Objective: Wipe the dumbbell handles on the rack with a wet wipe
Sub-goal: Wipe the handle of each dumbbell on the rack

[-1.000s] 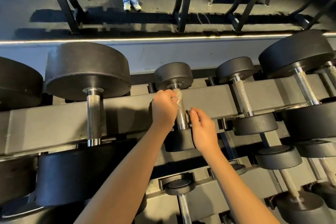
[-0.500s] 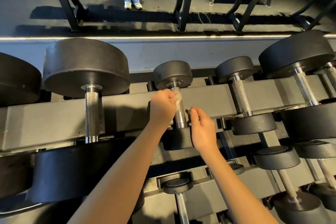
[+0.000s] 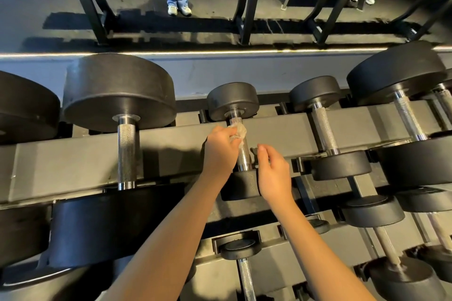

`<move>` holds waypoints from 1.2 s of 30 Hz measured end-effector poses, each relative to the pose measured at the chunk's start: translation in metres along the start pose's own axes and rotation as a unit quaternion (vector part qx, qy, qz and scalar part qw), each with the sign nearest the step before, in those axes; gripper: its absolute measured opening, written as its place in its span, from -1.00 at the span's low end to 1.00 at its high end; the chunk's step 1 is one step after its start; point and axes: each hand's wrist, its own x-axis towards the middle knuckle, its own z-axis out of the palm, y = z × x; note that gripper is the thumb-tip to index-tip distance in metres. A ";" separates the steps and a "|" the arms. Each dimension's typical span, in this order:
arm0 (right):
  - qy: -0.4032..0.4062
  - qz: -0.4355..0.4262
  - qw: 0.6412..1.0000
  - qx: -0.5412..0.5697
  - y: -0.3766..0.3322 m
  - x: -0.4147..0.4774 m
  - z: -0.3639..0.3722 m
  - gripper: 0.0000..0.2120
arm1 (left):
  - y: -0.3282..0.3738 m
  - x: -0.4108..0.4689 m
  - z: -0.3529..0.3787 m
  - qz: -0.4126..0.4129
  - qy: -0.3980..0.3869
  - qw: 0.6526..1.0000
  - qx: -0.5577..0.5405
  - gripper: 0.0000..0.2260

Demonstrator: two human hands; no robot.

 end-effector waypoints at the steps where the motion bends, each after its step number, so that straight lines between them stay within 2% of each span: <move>1: 0.001 0.000 1.000 -0.001 0.000 0.000 0.001 -0.69 | -0.001 0.002 0.000 -0.005 -0.003 1.000 0.003 -0.82; 4: 0.006 -0.002 1.000 -0.004 0.001 0.000 0.001 -0.69 | -0.001 0.000 -0.002 -0.004 -0.009 1.000 0.019 -0.86; 9: 0.011 -0.012 1.000 -0.002 0.002 0.001 0.000 -0.70 | -0.003 -0.018 -0.013 0.010 -0.080 0.997 0.011 -0.83; 13: 0.016 -0.016 1.000 0.003 0.002 -0.001 0.001 -0.71 | -0.002 -0.003 -0.013 -0.027 -0.029 0.999 -0.007 -0.86; 15: 0.019 -0.014 1.000 0.004 0.002 -0.001 0.001 -0.72 | -0.001 -0.001 -0.012 -0.037 -0.033 0.999 -0.003 -0.87; 18: 0.021 -0.013 1.000 0.002 0.003 0.001 0.001 -0.72 | -0.002 -0.007 -0.012 -0.049 -0.096 0.994 0.034 -0.82; 22: 0.010 -0.023 1.000 0.001 0.005 0.001 0.001 -0.73 | 0.002 -0.014 -0.019 -0.053 -0.208 0.971 0.102 -0.89; 24: -0.002 -0.022 1.000 -0.008 0.005 0.001 0.001 -0.75 | 0.005 -0.014 -0.025 -0.061 -0.232 0.964 0.116 -0.86; 27: -0.021 -0.035 0.999 -0.002 0.001 -0.001 -0.002 -0.79 | 0.008 -0.010 -0.035 -0.075 -0.203 0.973 0.076 -0.84; 30: -0.055 -0.064 0.995 0.061 -0.010 -0.001 -0.009 -0.79 | 0.016 -0.006 -0.045 -0.093 -0.153 0.983 -0.031 -0.87; 34: -0.072 -0.008 0.976 0.204 -0.033 0.008 -0.014 -0.81 | 0.031 -0.003 -0.046 -0.096 -0.147 0.975 -0.134 -0.90; 36: -0.073 0.023 0.970 0.229 -0.039 0.014 -0.017 -0.84 | 0.035 -0.001 -0.044 -0.052 -0.128 0.983 -0.117 -0.94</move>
